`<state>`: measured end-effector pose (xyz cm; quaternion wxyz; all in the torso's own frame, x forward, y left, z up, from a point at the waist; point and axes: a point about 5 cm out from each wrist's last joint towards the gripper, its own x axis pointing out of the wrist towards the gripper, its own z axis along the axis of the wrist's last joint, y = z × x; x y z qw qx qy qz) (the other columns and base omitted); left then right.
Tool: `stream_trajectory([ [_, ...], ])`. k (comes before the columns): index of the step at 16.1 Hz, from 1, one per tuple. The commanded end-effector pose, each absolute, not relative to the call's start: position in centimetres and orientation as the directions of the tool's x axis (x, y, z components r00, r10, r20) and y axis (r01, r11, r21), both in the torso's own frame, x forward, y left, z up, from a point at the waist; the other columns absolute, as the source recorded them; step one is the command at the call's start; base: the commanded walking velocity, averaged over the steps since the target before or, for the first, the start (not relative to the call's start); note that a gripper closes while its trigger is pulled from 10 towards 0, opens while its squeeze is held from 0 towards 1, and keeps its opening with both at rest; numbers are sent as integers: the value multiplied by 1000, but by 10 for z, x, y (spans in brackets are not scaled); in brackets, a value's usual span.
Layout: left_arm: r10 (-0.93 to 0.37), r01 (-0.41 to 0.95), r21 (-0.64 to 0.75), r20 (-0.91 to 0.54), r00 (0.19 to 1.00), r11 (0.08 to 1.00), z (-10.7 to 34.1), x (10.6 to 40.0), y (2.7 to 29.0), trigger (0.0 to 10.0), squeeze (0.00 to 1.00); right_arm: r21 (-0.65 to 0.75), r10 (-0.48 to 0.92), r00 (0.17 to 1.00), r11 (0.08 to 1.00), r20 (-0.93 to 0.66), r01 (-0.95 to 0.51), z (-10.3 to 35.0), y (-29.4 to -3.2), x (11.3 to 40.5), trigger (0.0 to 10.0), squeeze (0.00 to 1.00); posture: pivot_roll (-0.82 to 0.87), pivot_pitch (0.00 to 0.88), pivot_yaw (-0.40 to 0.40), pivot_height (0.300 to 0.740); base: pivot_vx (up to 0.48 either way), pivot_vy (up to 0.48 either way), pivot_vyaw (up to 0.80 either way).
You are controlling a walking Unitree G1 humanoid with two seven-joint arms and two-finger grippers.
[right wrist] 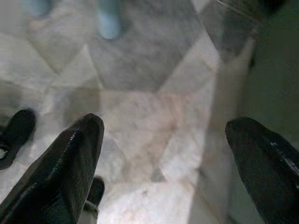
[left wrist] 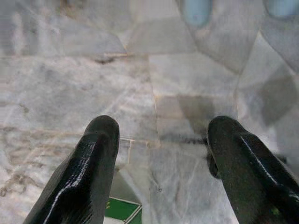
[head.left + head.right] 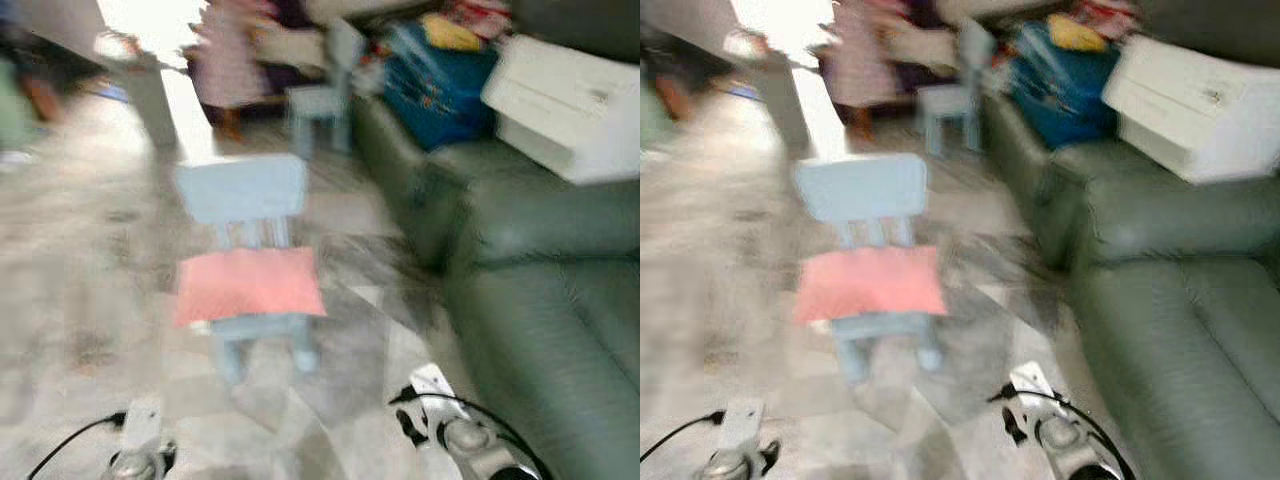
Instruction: Move the pillow to the sofa
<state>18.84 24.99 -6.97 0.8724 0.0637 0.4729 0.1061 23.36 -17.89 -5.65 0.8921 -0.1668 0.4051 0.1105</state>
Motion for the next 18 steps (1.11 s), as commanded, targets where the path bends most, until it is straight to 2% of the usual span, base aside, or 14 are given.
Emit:
stream_trajectory([
  [1, 243, -126, 208, -822, 515, 970, -72, 184, 251, 10000, 0, -214, 42, 637, 923, -770, -319, -58, -186, 229, 10000, 0, -59, 0, -1, 740, 0, 0, 800],
  [6, 235, -124, 199, -823, 518, 972, -71, 185, 252, 10000, 0, -214, 42, 639, 924, -768, -318, -58, -185, 231, 10000, 0, -60, 0, 2, 740, 0, 0, 761],
  [18, 205, -143, 152, -832, 516, 978, -72, 183, 251, 10000, 0, -202, 51, 639, 927, -768, -317, -59, -183, 230, 10000, 0, -58, 0, 6, 740, 20, 0, 0],
])
